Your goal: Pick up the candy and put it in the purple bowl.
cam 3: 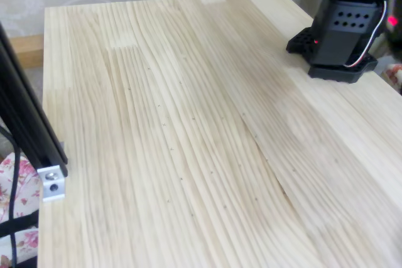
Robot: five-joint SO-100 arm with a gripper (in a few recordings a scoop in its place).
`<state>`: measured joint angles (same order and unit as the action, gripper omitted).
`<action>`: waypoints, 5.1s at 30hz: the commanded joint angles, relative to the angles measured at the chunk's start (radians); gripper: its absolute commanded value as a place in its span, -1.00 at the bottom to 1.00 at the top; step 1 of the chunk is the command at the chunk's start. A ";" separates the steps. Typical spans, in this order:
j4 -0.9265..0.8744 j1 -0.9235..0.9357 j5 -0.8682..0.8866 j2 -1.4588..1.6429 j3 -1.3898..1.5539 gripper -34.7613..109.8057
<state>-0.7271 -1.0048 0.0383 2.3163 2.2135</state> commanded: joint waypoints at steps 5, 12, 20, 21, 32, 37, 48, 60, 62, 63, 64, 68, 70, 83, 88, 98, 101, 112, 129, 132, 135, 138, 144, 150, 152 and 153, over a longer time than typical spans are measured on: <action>-0.184 0.265 -0.011 0.221 -0.063 -0.53; -0.230 0.640 -0.117 0.339 0.028 -0.53; -0.270 0.948 -0.146 0.456 0.156 -0.53; -0.270 0.974 -0.150 0.480 0.181 -0.53; -0.399 1.150 -0.143 0.819 0.428 -0.53; -0.500 1.157 -0.091 0.979 0.525 -0.53; -0.503 1.207 -0.055 0.982 0.634 -0.53; -0.379 1.166 -0.115 0.982 0.782 -0.53; -0.379 1.178 -0.103 0.982 0.784 -0.53; -0.379 1.189 -0.094 0.982 0.784 -0.53; -0.379 1.189 -0.094 0.982 0.784 -0.53; -0.379 1.189 -0.095 0.982 0.784 -0.53; -0.379 1.189 -0.095 0.982 0.784 -0.53; -0.377 1.278 0.003 0.982 0.784 -0.53; -0.376 1.281 0.006 0.983 0.784 -0.53; -0.376 1.281 0.006 0.983 0.784 -0.53; -0.376 1.281 0.006 0.983 0.784 -0.53; -0.376 1.281 0.006 0.983 0.784 -0.53; -0.376 1.281 0.006 0.983 0.784 -0.53; -0.376 1.281 0.006 0.983 0.784 -0.53; -0.376 1.281 0.006 0.983 0.784 -0.53; -0.376 1.281 0.006 0.983 0.784 -0.53; -0.376 1.281 0.006 0.983 0.784 -0.53; -0.376 1.281 0.006 0.983 0.784 -0.53; -0.376 1.281 0.006 0.983 0.784 -0.53; -0.376 1.281 0.006 0.983 0.784 -0.53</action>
<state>-1.1244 0.2485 0.0261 3.2858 3.0051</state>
